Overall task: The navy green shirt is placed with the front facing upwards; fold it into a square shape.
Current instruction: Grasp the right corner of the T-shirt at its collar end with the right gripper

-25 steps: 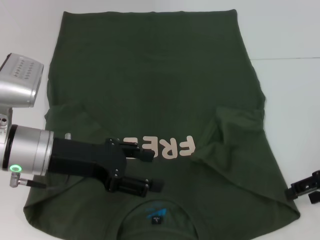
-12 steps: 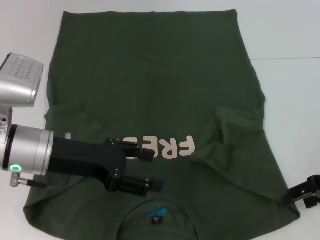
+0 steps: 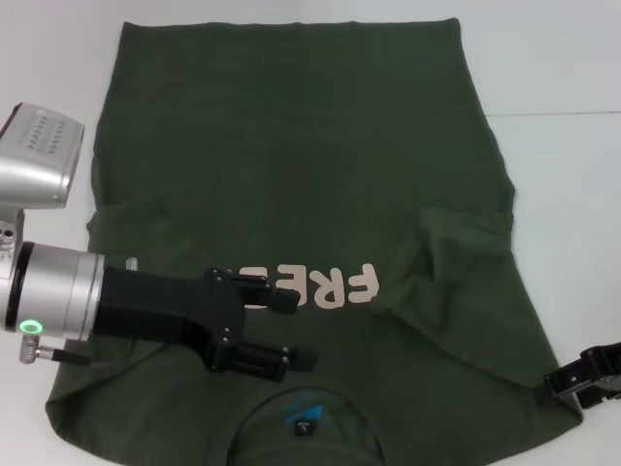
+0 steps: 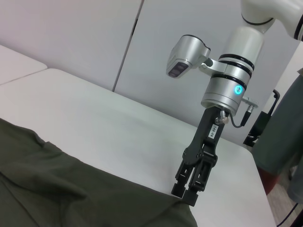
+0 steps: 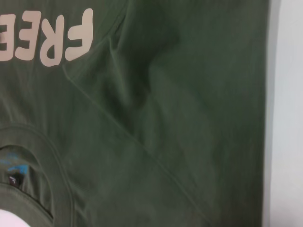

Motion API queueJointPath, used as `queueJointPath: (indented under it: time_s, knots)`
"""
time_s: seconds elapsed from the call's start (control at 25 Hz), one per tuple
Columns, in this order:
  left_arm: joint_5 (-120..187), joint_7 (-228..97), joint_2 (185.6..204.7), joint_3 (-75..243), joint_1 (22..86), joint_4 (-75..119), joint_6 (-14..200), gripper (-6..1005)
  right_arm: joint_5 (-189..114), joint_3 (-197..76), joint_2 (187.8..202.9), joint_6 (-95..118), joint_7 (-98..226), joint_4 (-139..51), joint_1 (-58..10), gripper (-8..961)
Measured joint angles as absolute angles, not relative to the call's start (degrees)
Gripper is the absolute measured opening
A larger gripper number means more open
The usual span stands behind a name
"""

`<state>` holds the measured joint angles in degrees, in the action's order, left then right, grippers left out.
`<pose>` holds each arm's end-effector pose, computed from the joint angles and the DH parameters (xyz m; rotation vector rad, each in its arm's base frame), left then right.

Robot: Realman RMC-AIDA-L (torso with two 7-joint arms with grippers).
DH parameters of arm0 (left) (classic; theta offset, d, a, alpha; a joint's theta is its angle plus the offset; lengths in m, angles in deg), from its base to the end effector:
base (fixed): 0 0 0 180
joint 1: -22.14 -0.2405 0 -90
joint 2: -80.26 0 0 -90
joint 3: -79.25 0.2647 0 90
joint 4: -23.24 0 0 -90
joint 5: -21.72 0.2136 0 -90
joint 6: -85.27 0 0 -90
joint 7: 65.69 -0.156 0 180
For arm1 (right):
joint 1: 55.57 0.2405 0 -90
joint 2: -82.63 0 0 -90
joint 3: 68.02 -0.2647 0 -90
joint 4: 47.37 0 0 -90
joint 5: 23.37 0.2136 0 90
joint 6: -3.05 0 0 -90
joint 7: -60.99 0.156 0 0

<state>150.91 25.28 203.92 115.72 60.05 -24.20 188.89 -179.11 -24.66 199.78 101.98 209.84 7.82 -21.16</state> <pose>-0.2092 0.3320 -0.0259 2.9875 0.6117 0.5812 0.3074 0.3290 0.0278 -2.2134 1.9189 -0.3007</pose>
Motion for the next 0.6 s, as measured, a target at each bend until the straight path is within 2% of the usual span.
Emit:
queueJointPath:
  time_s: [0.6]
  knots:
    - [150.42,25.12,203.92,115.73,59.78,-24.14,188.71,846,-179.2,-22.14,200.36,100.99,210.3,7.65,-21.0,742]
